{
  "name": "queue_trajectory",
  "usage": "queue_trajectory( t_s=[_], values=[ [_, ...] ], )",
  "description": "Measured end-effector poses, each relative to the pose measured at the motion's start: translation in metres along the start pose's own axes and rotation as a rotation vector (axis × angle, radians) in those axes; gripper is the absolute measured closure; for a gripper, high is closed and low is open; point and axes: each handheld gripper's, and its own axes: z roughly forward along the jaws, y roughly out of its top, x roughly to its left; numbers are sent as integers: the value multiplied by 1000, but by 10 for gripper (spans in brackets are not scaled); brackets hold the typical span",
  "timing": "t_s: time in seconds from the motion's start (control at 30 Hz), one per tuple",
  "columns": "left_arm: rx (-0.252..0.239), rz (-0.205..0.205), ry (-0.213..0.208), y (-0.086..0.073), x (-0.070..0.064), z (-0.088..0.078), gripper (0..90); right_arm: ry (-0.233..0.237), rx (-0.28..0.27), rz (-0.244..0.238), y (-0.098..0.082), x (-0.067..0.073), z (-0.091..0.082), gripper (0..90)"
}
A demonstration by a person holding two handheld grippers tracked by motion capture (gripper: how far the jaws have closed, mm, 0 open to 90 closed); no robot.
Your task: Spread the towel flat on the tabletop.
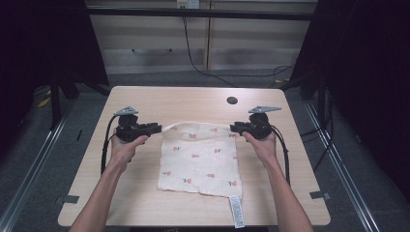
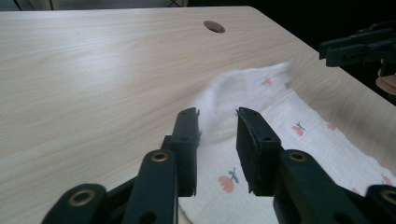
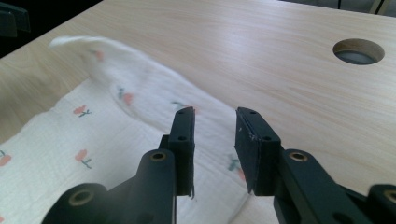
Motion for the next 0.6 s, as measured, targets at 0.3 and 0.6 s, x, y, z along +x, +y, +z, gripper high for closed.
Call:
queue_trajectory(
  t_s=[0.3, 0.6],
  values=[
    [41, 51, -5, -8, -6, -11, 584, 35, 0, -23, 3, 10, -14, 553],
    [115, 146, -65, -36, -30, -24, 575, 56, 2, -108, -17, 33, -57, 573]
  ],
)
